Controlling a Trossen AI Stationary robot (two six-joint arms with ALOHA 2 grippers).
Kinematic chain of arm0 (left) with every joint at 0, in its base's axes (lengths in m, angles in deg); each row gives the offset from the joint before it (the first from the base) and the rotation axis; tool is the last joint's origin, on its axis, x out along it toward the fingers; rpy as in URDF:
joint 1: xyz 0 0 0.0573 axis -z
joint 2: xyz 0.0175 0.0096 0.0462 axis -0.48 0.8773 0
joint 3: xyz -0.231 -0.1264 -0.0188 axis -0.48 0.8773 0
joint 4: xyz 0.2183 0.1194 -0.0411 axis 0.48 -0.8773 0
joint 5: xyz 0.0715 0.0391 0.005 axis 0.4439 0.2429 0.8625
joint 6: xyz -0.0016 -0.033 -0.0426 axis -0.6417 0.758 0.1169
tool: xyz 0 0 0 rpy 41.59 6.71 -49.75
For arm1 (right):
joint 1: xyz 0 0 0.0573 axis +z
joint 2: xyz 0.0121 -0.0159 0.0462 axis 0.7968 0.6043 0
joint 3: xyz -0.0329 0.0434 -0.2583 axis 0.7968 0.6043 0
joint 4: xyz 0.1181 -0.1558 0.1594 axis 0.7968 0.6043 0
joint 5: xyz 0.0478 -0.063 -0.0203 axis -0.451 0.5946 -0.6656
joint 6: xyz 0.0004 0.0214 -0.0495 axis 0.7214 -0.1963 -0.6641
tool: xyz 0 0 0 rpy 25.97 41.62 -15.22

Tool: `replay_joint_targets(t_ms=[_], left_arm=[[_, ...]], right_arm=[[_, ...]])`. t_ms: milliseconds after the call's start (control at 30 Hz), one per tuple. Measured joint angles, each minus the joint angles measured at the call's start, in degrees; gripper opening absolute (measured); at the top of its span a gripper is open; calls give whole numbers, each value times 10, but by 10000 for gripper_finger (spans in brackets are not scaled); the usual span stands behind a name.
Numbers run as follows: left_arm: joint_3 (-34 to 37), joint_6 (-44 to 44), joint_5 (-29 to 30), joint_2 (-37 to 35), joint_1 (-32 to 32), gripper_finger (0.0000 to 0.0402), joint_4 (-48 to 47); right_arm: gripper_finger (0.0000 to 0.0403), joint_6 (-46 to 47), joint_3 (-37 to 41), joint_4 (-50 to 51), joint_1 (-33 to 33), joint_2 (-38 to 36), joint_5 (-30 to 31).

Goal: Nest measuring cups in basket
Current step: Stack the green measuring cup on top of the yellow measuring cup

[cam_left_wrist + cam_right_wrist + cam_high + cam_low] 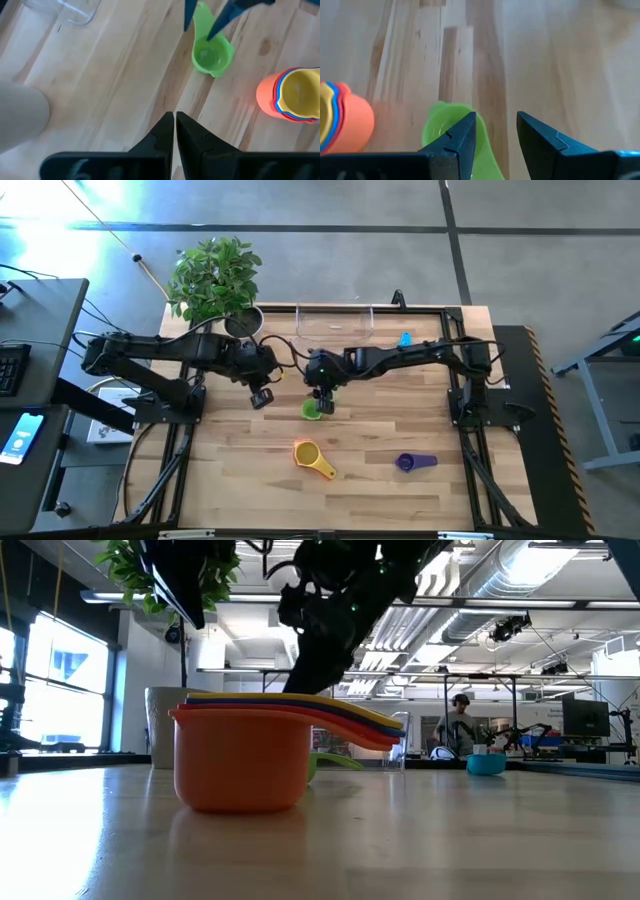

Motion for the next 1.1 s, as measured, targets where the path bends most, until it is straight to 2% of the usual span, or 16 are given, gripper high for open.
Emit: replay_joint_targets(t_ms=[300, 933, 1100], left_arm=[[0, -1, 1, 0, -23, 10, 2], [0, -8, 1, 0, -44, 10, 3], [-1, -8, 1, 0, -44, 10, 4]], right_arm=[[132, -19, 0, 0, 0, 43, -15], [132, -25, 0, 12, -3, 76, -1], [99, -7, 0, 10, -4, 76, 10]])
